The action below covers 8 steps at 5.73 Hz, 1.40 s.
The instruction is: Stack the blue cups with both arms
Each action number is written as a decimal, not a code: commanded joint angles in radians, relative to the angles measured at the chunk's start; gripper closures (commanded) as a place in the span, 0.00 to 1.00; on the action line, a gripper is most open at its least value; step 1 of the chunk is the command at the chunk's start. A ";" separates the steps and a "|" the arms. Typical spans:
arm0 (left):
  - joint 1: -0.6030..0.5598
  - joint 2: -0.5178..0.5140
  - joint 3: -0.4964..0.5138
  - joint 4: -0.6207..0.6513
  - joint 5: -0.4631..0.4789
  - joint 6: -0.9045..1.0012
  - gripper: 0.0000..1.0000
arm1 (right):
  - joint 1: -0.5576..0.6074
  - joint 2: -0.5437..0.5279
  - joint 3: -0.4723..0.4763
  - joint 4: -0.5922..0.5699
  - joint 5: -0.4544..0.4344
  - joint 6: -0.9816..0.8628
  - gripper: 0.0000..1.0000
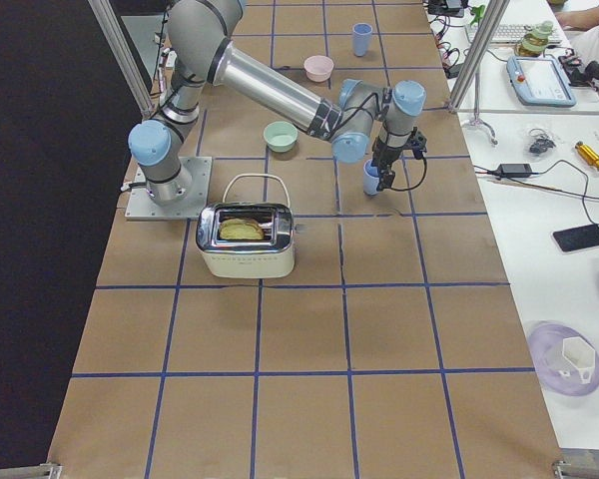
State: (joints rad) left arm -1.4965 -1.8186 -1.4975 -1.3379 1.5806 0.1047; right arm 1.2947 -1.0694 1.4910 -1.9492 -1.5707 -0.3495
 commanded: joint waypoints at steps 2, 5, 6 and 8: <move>0.039 -0.209 -0.001 0.193 0.007 0.023 0.01 | 0.002 0.000 0.021 0.000 0.003 0.000 0.80; 0.001 -0.281 -0.003 0.264 0.012 0.021 0.01 | 0.009 -0.046 -0.061 0.063 -0.002 0.023 0.91; 0.001 -0.297 -0.003 0.269 0.013 0.026 0.36 | 0.014 -0.110 -0.145 0.239 -0.002 0.030 0.91; 0.001 -0.298 -0.001 0.304 0.013 0.032 0.93 | 0.014 -0.246 -0.222 0.522 0.000 0.029 0.91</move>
State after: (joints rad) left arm -1.4953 -2.1158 -1.4991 -1.0500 1.5943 0.1364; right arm 1.3079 -1.2518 1.2948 -1.5354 -1.5712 -0.3202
